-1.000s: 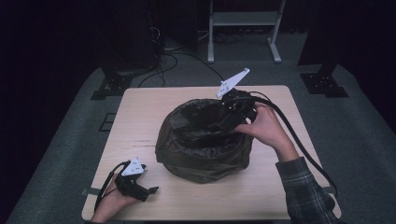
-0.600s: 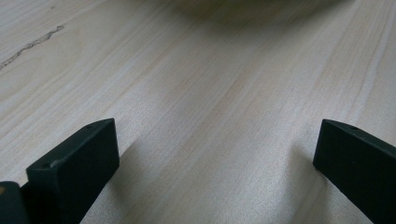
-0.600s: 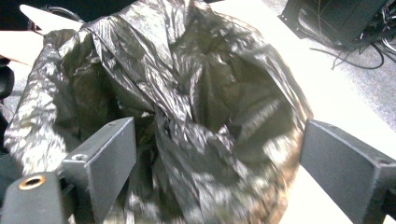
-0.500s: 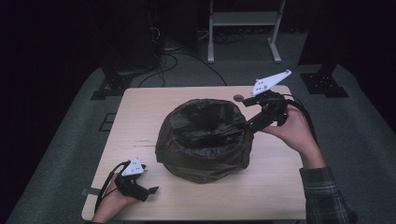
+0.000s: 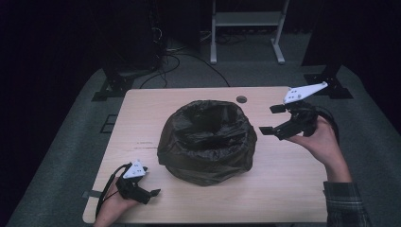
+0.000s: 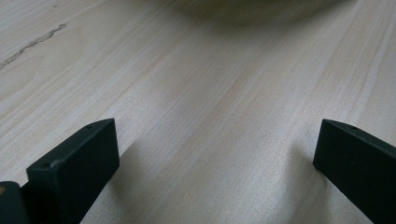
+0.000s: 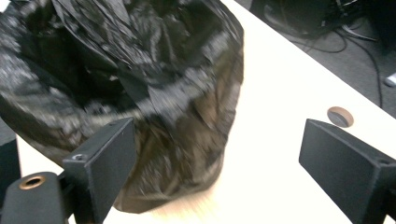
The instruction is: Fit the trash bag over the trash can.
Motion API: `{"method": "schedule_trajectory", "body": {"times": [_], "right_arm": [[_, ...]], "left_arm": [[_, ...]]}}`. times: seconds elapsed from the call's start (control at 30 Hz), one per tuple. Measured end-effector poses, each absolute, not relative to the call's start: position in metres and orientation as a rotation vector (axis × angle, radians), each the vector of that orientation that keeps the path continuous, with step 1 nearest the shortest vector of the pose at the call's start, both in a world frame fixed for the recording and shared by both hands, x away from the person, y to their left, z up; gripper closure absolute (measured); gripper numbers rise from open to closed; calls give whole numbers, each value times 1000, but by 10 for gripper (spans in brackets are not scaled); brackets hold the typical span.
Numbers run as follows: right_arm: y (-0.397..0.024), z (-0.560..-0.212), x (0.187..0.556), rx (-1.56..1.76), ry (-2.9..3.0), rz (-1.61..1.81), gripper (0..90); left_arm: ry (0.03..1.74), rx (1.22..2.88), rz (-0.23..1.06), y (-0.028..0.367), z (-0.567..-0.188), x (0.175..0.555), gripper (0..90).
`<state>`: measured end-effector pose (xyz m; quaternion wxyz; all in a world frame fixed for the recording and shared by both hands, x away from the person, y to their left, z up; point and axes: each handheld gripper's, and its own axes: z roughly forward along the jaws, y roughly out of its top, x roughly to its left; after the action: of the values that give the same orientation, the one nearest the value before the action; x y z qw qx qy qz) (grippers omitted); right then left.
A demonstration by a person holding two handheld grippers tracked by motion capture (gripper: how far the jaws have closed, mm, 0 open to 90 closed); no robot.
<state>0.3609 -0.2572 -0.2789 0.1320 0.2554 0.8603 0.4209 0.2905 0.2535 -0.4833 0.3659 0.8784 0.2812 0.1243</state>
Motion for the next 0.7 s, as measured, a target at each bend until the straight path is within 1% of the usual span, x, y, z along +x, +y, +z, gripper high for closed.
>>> {"method": "schedule_trajectory", "body": {"times": [0.33,0.7], "right_arm": [[-292,-312,350,833,2425,1243,96],[-312,-362,338,931,2366,1275,96]], "left_arm": [[724,2258,320,254,-483,290,0],[752,2250,330,253,-483,288,0]]}}
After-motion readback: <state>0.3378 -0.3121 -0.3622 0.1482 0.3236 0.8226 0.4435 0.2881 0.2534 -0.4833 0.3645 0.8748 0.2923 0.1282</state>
